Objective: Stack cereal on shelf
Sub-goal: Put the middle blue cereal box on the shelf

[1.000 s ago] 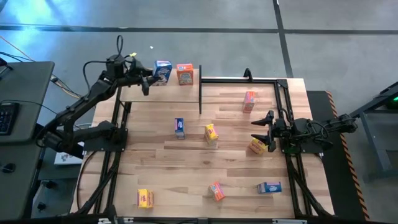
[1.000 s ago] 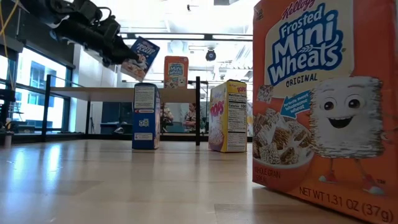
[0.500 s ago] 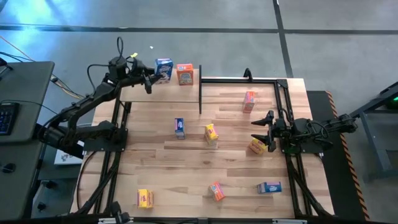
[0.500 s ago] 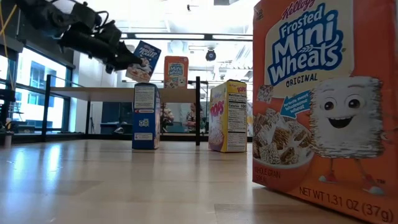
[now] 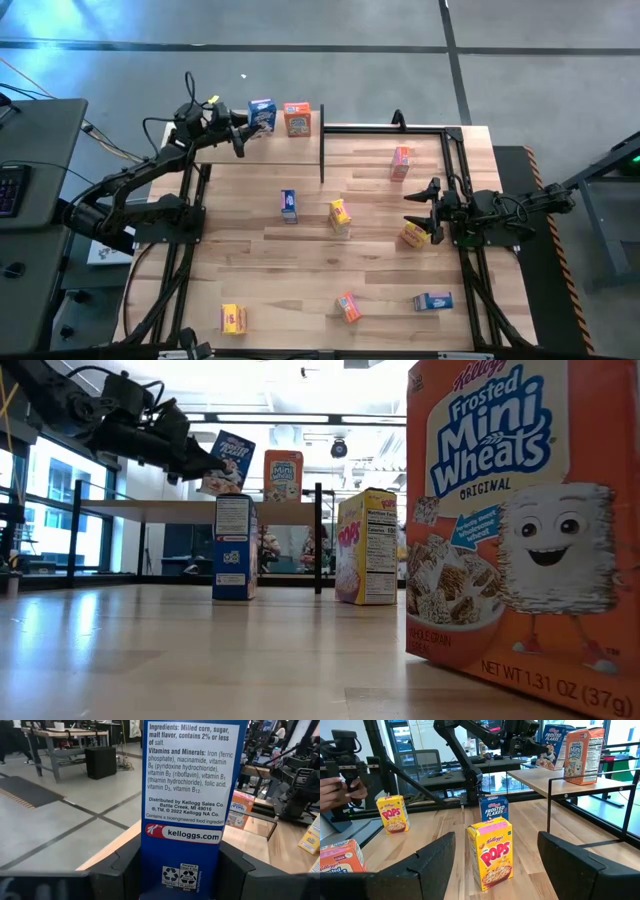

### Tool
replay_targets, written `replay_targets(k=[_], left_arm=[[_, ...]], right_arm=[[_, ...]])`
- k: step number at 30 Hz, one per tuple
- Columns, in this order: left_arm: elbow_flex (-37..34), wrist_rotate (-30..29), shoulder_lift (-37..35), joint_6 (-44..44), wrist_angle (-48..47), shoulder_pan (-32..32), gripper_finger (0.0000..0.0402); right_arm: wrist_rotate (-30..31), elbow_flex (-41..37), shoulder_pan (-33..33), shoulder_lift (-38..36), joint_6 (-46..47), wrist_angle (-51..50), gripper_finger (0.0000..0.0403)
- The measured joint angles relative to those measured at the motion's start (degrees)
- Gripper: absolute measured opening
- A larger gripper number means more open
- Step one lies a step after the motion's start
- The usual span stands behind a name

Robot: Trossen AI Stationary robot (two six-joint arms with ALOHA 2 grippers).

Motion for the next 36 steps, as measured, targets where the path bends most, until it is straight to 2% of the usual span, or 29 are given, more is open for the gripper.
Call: replay_targets(k=[8,29,36], left_arm=[[0.00,-0.01,0.49,1.42,0.53,-0.08,0.0168],[0.04,-0.68,8.98,0.00,8.11,-0.33,0.0168],[0.02,-1.06,9.29,-0.61,7.26,-0.33,0.0197]], right_arm=[[0.01,0.00,0.00,0.00,-0.01,0.00,0.0274],[0.00,0.02,0.00,0.00,-0.01,-0.02,0.0274],[0.01,0.02,0.00,0.00,0.00,-0.02,0.0274]])
